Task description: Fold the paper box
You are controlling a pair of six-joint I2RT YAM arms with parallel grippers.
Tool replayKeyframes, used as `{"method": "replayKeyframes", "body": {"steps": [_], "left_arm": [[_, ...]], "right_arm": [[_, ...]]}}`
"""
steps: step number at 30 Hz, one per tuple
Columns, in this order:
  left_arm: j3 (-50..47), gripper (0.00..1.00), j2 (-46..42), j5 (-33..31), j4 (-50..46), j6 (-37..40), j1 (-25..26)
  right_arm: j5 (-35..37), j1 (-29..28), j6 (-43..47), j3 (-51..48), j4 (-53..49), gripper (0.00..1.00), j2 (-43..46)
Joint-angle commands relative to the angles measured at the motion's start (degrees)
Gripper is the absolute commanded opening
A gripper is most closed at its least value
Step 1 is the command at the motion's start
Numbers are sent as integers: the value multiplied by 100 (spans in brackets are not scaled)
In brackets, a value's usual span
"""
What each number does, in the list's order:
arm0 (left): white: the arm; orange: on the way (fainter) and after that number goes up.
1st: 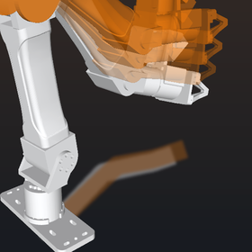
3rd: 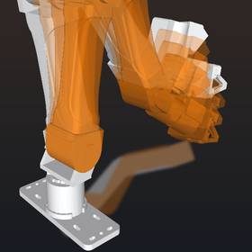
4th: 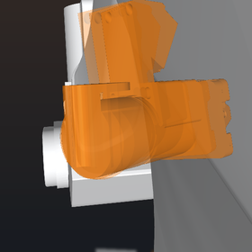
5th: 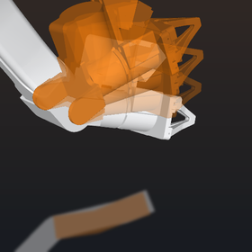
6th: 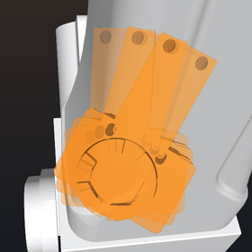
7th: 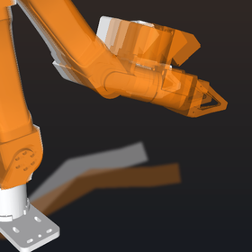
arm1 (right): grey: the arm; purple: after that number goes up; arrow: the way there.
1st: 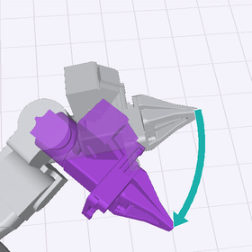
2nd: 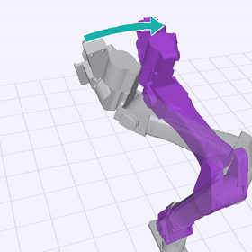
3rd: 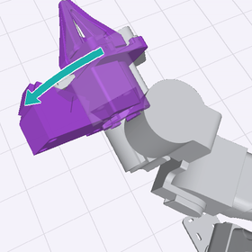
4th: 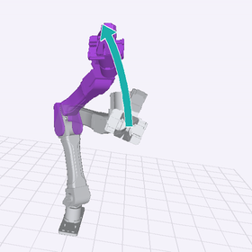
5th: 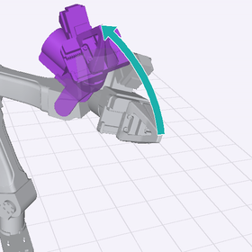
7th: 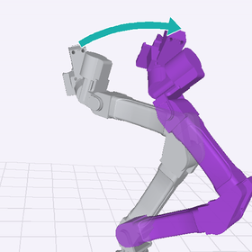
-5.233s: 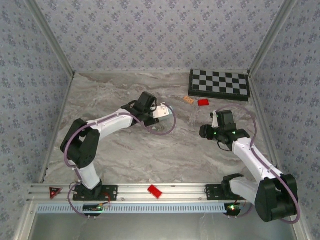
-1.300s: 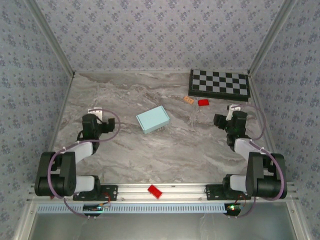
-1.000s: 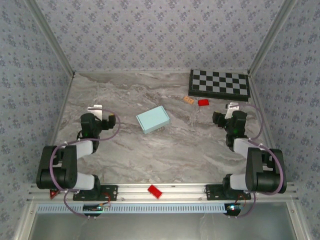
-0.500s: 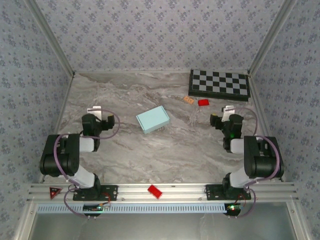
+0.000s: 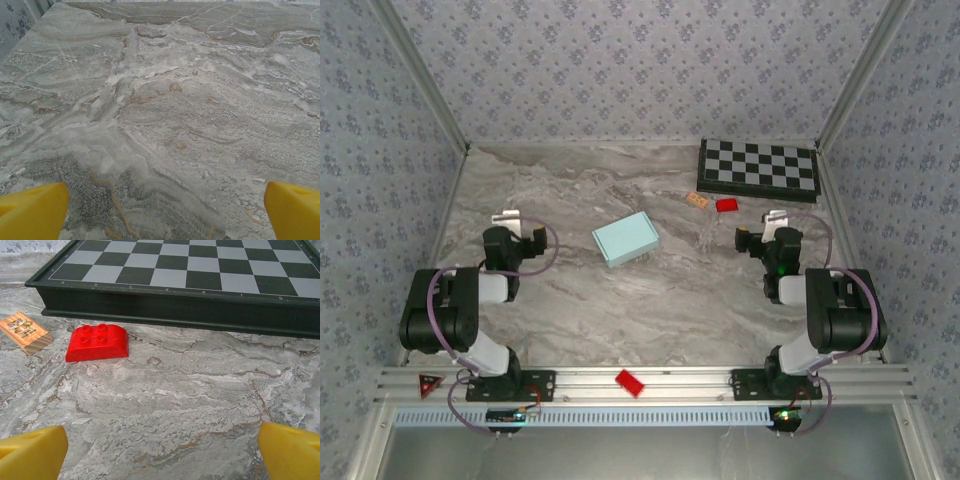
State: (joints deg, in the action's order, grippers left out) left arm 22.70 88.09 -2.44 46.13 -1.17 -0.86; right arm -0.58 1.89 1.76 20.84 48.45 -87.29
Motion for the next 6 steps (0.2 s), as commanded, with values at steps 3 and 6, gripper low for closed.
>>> {"method": "replayKeyframes", "body": {"steps": [3, 6], "left_arm": [[112, 100, -14, -37, 19, -68, -18], [103, 100, -13, -40, 36, -64, -12]], "right_arm": [[124, -1, -9, 115, 16, 100, -56], [115, 3, -18, 120, 16, 100, -52]]}}
